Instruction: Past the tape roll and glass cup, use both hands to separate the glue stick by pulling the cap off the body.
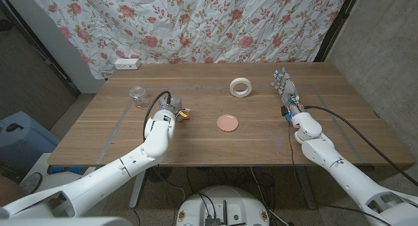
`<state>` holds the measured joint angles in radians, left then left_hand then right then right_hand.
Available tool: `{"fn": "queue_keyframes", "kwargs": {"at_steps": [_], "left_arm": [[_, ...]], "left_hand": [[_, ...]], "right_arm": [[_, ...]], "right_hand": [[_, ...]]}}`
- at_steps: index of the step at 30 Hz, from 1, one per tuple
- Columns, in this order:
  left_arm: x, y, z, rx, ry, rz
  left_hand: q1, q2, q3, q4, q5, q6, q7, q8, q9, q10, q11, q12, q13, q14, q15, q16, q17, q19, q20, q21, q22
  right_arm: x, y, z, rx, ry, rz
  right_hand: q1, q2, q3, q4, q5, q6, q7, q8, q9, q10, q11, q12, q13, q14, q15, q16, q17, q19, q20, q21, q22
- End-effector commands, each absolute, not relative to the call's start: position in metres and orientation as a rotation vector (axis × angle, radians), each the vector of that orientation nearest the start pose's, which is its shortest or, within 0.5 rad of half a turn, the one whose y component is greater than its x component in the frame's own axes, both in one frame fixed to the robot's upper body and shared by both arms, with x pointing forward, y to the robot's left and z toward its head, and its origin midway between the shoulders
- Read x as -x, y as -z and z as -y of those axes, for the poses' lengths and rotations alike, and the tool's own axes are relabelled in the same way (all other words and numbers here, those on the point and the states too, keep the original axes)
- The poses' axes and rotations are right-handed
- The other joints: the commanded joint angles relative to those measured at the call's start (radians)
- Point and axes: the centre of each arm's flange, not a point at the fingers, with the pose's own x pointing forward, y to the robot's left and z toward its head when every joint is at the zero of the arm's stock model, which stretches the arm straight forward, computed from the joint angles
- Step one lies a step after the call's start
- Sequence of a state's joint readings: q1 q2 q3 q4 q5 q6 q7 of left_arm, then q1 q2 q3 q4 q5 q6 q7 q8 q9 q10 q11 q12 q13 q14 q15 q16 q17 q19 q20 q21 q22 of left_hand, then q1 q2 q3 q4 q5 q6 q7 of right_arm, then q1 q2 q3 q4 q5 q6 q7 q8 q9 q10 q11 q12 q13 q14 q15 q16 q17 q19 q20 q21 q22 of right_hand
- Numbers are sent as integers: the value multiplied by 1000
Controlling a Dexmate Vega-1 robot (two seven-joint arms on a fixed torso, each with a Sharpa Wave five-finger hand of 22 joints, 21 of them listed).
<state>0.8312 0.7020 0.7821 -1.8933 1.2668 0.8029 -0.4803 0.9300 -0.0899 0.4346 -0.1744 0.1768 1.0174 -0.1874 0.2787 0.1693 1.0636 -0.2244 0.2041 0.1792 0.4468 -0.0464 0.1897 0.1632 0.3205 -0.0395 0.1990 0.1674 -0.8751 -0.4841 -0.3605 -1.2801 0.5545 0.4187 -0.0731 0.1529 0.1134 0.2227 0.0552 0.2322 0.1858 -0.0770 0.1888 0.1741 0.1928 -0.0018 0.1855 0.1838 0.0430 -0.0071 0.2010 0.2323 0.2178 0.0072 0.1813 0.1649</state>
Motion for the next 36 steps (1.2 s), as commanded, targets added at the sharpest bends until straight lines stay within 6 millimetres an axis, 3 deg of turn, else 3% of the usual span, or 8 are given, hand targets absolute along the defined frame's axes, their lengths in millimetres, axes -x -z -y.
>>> {"fn": "queue_keyframes", "kwargs": {"at_steps": [1, 10, 36], "left_arm": [[-578, 33, -209, -1789, -314, 128], [-571, 26, -207, -1781, -312, 162], [-545, -3, -198, -1819, -312, 255]], "left_hand": [[6, 15, -4, 4, 8, 35, 5, 0, 6, 18, 1, 6, 4, 13, -150, -3, 3, 8, -53, -2, 3], [17, 19, -8, 3, 8, 39, 8, -11, 7, 33, 0, 5, 4, 19, -150, -5, 2, 0, -73, -8, 2], [24, 21, -16, 6, 8, 45, 4, -26, 8, 42, 0, -1, 4, 27, -149, -7, 2, 0, -79, -9, 1]], "right_arm": [[-646, 35, 296, -16, -112, 680], [-643, 35, 296, -12, -114, 681], [-629, 36, 293, 23, -151, 691]], "right_hand": [[0, 3, 9, -1, -5, 10, -3, 3, 3, 12, -2, 7, 2, 4, 3, 6, 0, 1, 1, 6, 2], [0, 2, 10, -2, -5, 11, -4, 3, 3, 12, -1, 7, 2, 3, 3, 6, -1, 1, 1, 6, 2], [-2, 2, 14, -4, -7, 11, -5, 2, 3, 10, -1, 6, 2, 1, 4, 6, -3, 0, 0, 6, 2]]}}
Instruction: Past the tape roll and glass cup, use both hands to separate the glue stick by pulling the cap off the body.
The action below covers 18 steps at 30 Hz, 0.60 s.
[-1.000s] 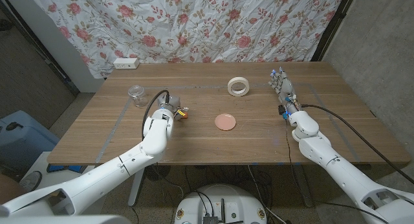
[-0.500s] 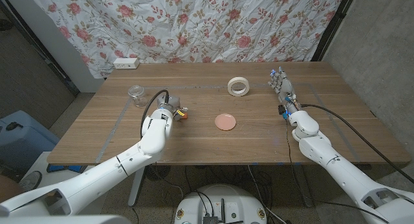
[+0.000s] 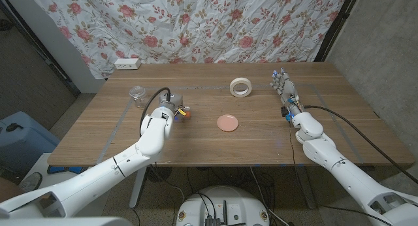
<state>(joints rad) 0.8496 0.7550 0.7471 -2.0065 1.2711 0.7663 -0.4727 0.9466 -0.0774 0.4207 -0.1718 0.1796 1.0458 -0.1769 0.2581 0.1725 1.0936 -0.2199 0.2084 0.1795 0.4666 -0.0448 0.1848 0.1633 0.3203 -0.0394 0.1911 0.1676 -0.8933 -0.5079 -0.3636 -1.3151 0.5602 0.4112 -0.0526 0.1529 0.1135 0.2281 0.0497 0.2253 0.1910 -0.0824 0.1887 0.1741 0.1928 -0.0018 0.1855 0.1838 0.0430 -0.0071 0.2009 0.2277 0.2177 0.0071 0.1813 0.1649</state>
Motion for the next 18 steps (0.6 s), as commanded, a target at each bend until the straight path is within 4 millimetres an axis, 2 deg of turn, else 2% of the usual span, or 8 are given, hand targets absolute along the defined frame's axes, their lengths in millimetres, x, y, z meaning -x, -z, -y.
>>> {"fn": "queue_keyframes", "kwargs": {"at_steps": [1, 8, 18], "left_arm": [[-544, -5, -197, -1819, -308, 258], [-541, -16, -192, -1827, -293, 276], [-540, -29, -175, -1847, -257, 334]], "left_hand": [[8, 9, -3, 3, 5, 17, -7, -6, 5, 12, -5, -6, 4, 7, -150, -2, 2, 0, -79, -1, 1], [9, 10, -5, 4, 5, 18, -8, -10, 6, 14, -5, -7, 4, 9, -151, -2, 2, -1, -80, -2, 1], [11, 12, -8, 4, 5, 23, -10, -14, 6, 19, -5, -8, 4, 10, -150, -3, 2, -2, -82, -3, 1]], "right_arm": [[-628, 35, 293, 26, -153, 693], [-625, 34, 292, 43, -168, 697], [-619, 32, 293, 77, -167, 724]], "right_hand": [[-2, 1, 8, 1, 0, 6, 1, 2, 3, 10, -2, 6, 2, 0, 3, 6, 2, 0, 0, 6, 2], [-3, 1, 10, 0, -1, 6, 0, 1, 3, 8, -2, 6, 2, 0, 2, 6, 1, -1, 0, 6, 2], [-1, -2, 11, -4, -1, 5, -2, 0, 3, 6, -1, 5, 2, -3, 5, 5, -1, -3, 1, 5, 2]]}}
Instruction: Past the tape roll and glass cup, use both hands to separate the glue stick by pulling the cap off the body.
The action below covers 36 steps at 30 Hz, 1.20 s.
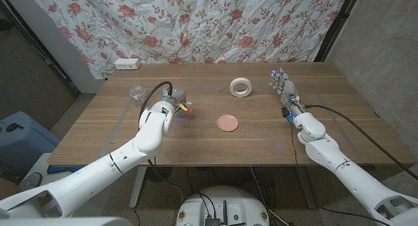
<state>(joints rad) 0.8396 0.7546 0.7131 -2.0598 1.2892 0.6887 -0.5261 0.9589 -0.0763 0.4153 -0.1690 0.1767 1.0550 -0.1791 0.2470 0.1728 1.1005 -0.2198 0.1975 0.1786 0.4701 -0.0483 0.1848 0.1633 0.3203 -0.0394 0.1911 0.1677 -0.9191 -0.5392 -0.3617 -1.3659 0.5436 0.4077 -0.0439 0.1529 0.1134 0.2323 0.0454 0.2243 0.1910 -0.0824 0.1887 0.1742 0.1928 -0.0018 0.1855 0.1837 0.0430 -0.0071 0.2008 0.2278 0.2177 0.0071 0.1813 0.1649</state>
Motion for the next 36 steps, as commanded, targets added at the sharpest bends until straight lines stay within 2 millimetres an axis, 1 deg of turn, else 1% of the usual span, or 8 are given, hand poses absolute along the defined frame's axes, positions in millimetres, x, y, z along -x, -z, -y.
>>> {"fn": "queue_keyframes", "kwargs": {"at_steps": [1, 11, 14, 24, 36], "left_arm": [[-540, -31, -173, -1850, -252, 337], [-543, -44, -165, -1853, -244, 370], [-544, -46, -162, -1858, -243, 381], [-546, -54, -154, -1815, -226, 422], [-546, -61, -147, -1778, -210, 467]], "left_hand": [[-1, 11, -3, 2, 8, 14, -7, -3, 6, 12, -5, 3, 5, 7, -147, -3, 2, -2, -82, -3, 1], [1, 13, -6, 3, 8, 18, -3, -7, 6, 18, -5, 3, 6, 8, -147, -4, 2, -3, -82, -3, 0], [1, 13, -7, 3, 8, 19, -4, -8, 7, 20, -5, 3, 6, 9, -147, -4, 1, -3, -82, -3, 0], [3, 14, -10, 3, 8, 21, -3, -12, 7, 24, -5, 3, 6, 9, -147, -5, 1, -2, -83, -3, 0], [5, 16, -14, 3, 8, 27, 0, -15, 8, 29, -5, 3, 6, 10, -147, -5, 1, -2, -83, -3, 0]], "right_arm": [[-618, 31, 293, 86, -166, 727], [-609, 21, 294, 181, -165, 743], [-608, 20, 294, 186, -178, 753], [-598, 17, 291, 299, -194, 764], [-586, 19, 287, 381, -191, 780]], "right_hand": [[-1, -2, 7, 0, 0, 5, -2, 0, 3, 6, -1, 5, 2, -4, 5, 4, -1, -3, 1, 5, 2], [3, -6, 9, -6, -1, 7, -2, 1, 3, 8, -3, 6, 2, -3, 6, 4, -4, -3, 0, 5, 2], [7, -7, 10, -10, -1, 7, -2, 1, 3, 8, -3, 6, 2, -3, 5, 4, -5, -3, 0, 5, 2], [33, -16, 19, -36, -3, 0, -25, -2, 3, 16, -4, 9, 2, -1, 4, 4, -11, -1, -1, 5, 2], [54, -28, 24, -60, -7, -6, -37, -3, 3, 22, -8, 10, 3, 0, 3, 4, -16, 1, -2, 5, 2]]}}
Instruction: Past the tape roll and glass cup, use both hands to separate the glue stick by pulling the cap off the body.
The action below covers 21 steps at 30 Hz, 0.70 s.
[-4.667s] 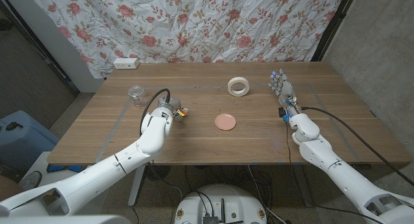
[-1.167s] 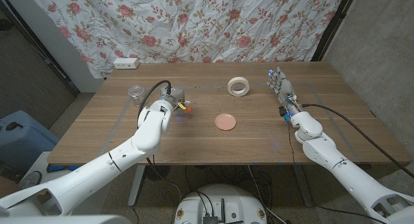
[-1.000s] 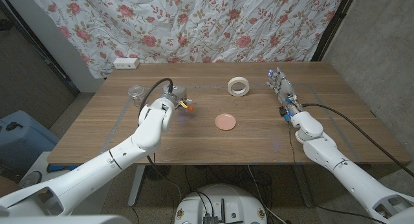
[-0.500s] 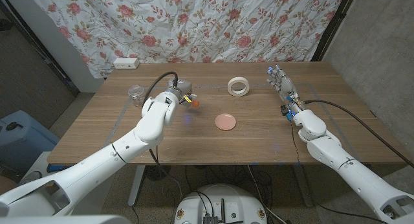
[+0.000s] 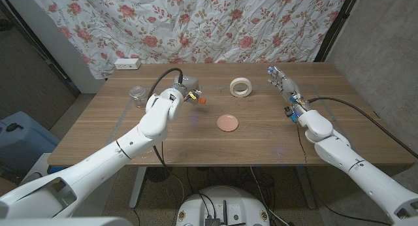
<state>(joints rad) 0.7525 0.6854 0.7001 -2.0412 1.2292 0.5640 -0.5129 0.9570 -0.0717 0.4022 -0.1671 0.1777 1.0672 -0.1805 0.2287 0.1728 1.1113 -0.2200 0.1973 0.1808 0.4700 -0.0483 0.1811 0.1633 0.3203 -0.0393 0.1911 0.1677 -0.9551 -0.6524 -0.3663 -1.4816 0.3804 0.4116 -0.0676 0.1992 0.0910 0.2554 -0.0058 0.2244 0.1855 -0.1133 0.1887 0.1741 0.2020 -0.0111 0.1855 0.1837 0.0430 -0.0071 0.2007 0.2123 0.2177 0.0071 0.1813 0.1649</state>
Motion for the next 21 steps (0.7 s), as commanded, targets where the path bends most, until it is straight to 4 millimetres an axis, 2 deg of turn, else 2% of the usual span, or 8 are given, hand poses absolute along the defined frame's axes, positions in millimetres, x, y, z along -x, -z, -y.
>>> {"fn": "queue_keyframes", "kwargs": {"at_steps": [1, 8, 16, 20, 21], "left_arm": [[-546, -61, -146, -1774, -207, 474], [-550, -63, -138, -1756, -174, 482], [-553, -69, -128, -1724, -170, 533], [-554, -71, -124, -1695, -163, 547], [-554, -72, -123, -1687, -157, 553]], "left_hand": [[7, 11, -1, 1, 7, 15, 2, 3, 8, 19, -5, 3, 4, 10, -147, -2, 1, -2, -83, -3, 0], [8, 13, -3, 2, 7, 17, 1, 0, 8, 23, -5, 3, 5, 11, -146, -1, 1, 1, -81, -2, 0], [8, 15, -7, 3, 7, 16, 0, -4, 9, 25, -5, 2, 5, 16, -140, 0, 1, 1, -76, -2, 0], [7, 16, -8, 4, 7, 16, 3, -6, 9, 26, -5, 2, 5, 19, -138, 0, 1, 0, -74, -3, 0], [7, 17, -8, 4, 7, 16, 3, -6, 9, 26, -5, 2, 5, 19, -138, 0, 1, 0, -74, -3, 0]], "right_arm": [[-586, 19, 287, 391, -194, 781], [-581, 18, 284, 449, -213, 782], [-580, 19, 279, 504, -245, 783], [-576, 17, 276, 556, -236, 799], [-575, 16, 276, 567, -234, 805]], "right_hand": [[8, -6, 1, -10, -7, -1, -7, -3, 3, 12, 1, 10, 3, 0, 3, 4, -1, 1, -2, 6, 2], [23, -12, 5, -27, -9, -2, -11, -2, 3, 14, 0, 11, 4, -1, 1, 3, -3, 2, -3, 6, 2], [44, -30, 6, -57, -14, -52, -50, -16, 3, -5, 3, 4, 5, -10, 5, 2, -5, 2, -4, 5, 2], [49, -34, 6, -64, -15, -60, -54, -16, 3, -9, 0, 3, 5, -13, 4, 1, -5, 2, -3, 5, 2], [55, -38, 6, -71, -16, -68, -58, -16, 3, -14, -4, 2, 6, -14, 2, 1, -5, 2, -3, 5, 2]]}}
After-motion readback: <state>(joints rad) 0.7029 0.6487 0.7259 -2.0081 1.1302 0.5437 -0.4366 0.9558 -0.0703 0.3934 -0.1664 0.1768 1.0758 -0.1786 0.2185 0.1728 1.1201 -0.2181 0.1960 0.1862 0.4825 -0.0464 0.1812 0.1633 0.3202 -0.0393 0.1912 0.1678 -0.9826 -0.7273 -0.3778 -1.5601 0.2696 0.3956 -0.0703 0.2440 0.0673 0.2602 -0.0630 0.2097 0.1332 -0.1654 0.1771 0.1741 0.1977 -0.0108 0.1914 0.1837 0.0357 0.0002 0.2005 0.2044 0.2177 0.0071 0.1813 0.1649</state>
